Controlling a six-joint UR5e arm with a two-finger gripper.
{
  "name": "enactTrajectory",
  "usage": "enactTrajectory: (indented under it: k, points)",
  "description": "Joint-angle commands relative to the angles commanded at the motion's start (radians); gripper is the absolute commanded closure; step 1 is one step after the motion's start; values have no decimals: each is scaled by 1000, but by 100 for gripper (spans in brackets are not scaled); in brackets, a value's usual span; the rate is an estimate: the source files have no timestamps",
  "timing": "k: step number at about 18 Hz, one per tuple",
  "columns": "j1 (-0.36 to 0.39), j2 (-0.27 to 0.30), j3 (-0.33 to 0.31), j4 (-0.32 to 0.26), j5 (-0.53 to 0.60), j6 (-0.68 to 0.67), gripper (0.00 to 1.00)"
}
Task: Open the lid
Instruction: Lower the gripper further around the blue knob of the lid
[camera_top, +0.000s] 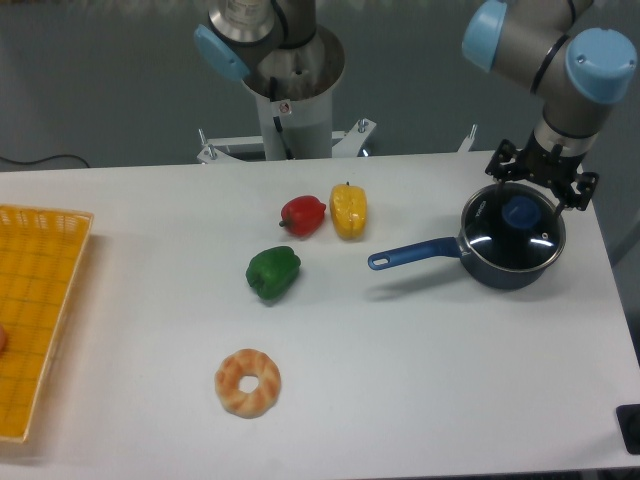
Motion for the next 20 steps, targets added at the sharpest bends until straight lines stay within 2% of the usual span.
enactTrajectory:
  k: [2, 5, 20]
  points:
    - [0, 0, -2, 3, 0, -5, 0]
    - [-2, -6, -6, 38, 0, -9, 0]
    - [3, -43, -14, 48, 2, -11, 0]
